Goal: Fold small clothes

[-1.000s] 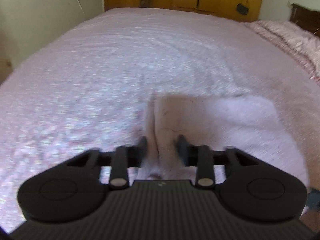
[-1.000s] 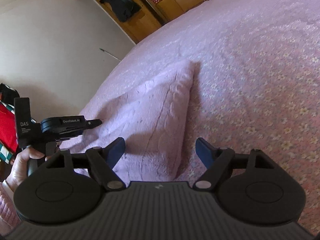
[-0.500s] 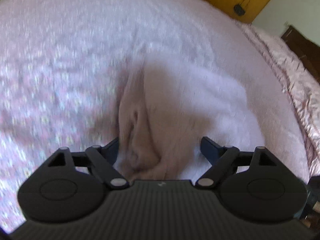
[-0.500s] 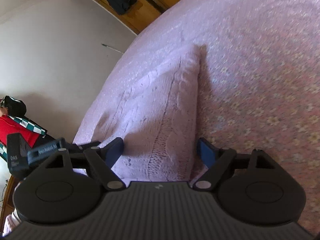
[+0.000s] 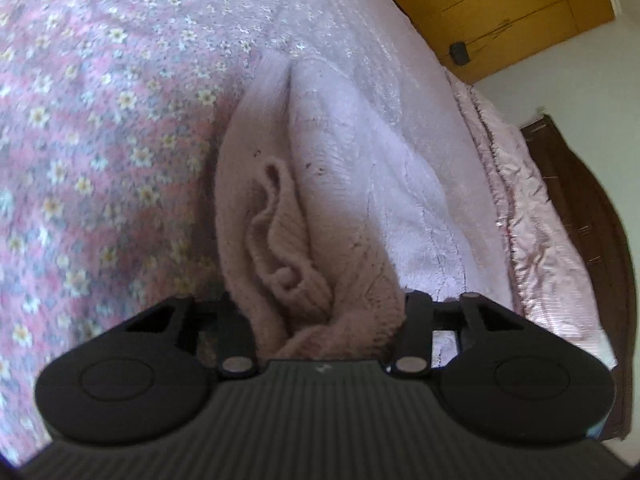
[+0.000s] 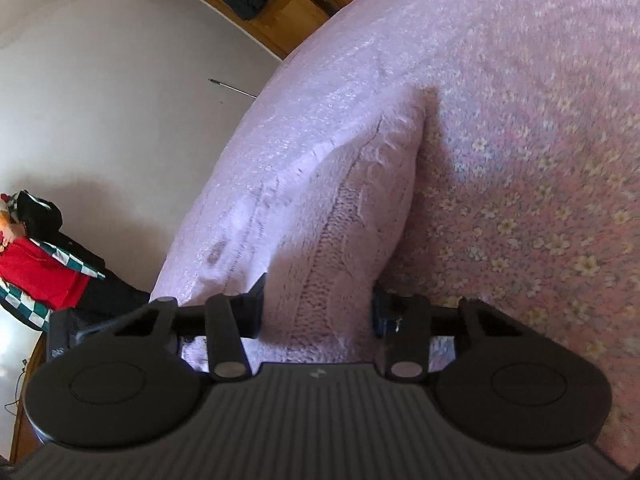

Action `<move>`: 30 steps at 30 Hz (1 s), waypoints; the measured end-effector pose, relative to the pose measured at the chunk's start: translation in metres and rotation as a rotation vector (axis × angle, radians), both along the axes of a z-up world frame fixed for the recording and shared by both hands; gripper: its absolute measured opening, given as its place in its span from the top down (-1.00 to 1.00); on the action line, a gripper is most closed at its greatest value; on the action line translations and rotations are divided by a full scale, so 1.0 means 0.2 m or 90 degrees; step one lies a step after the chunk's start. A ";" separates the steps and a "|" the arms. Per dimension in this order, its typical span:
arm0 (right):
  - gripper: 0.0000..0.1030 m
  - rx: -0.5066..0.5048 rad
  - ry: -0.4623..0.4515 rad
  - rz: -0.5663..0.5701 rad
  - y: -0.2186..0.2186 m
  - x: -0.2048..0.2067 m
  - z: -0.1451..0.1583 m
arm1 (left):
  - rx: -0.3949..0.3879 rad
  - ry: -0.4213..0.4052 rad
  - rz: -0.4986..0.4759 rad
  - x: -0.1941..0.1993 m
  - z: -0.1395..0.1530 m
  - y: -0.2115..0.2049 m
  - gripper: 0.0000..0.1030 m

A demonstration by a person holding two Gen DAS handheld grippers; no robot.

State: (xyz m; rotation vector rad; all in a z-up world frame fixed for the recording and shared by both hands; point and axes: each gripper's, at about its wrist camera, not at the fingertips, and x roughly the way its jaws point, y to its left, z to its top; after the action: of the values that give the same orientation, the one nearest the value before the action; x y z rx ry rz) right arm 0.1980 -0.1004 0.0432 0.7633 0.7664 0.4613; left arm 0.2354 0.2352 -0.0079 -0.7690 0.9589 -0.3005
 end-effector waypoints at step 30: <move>-0.25 -0.102 0.059 -0.046 -0.42 -1.02 0.03 | 0.182 -0.014 -0.113 -0.88 0.15 -0.57 -0.03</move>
State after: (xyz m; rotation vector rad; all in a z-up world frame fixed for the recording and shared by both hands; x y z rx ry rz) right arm -0.0061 -0.1838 0.0490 0.6640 0.8486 0.2969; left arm 0.0599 0.1210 0.0224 -0.4204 1.0256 -0.3173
